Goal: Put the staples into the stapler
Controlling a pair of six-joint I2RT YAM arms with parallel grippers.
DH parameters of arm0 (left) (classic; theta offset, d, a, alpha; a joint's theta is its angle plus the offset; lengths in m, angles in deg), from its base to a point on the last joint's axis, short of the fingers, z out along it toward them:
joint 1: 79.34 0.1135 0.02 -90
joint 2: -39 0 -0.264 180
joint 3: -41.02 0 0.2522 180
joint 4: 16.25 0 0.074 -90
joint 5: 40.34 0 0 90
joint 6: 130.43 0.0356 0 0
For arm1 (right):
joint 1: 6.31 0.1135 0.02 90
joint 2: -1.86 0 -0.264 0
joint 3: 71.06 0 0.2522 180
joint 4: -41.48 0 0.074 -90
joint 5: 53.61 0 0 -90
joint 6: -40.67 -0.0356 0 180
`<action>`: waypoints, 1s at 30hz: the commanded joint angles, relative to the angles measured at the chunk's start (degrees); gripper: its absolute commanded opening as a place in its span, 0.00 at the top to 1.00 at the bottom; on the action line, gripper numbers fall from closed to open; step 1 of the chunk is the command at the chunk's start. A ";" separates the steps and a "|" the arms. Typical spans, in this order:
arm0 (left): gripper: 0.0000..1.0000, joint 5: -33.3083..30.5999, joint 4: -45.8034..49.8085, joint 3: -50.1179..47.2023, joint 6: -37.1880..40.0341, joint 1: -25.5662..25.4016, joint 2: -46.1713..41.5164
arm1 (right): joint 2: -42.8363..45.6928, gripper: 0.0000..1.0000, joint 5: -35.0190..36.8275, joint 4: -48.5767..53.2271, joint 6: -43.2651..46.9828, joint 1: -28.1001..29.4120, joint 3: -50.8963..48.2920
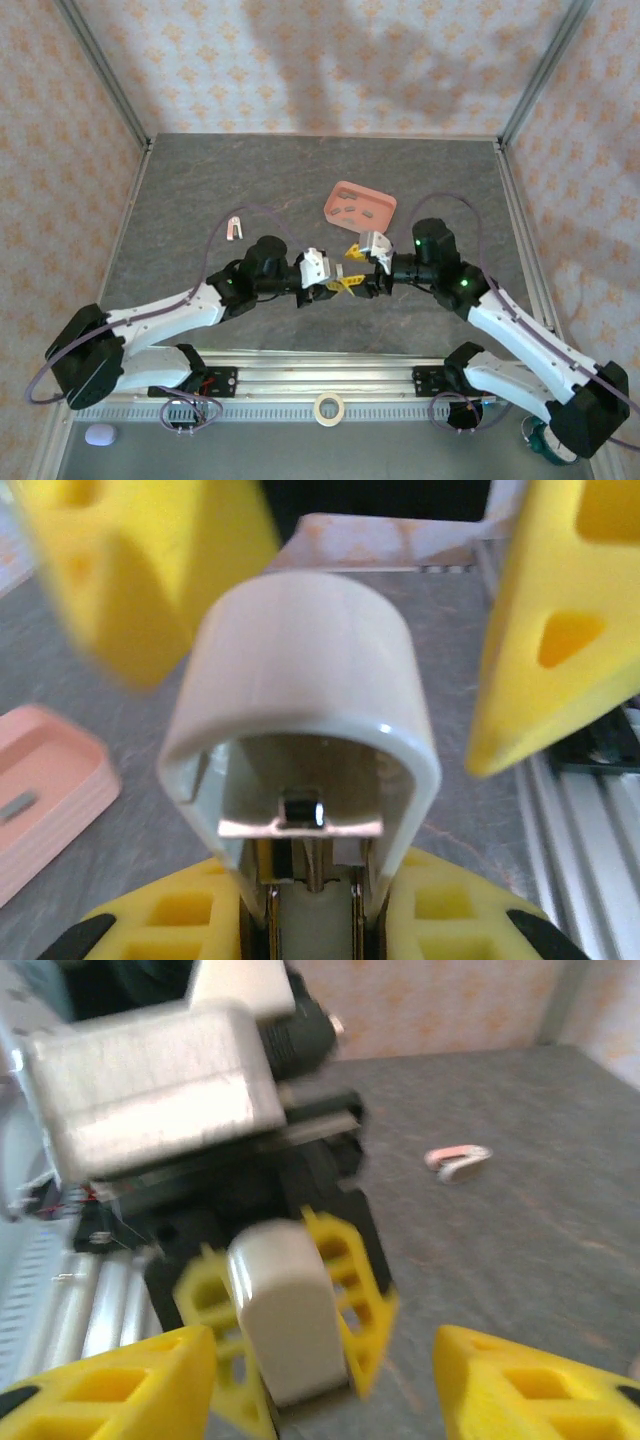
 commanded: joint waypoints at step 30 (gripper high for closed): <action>0.81 -45.42 34.90 23.69 -55.35 0.00 31.31 | -8.45 0.40 39.84 -6.48 -53.30 0.04 -5.50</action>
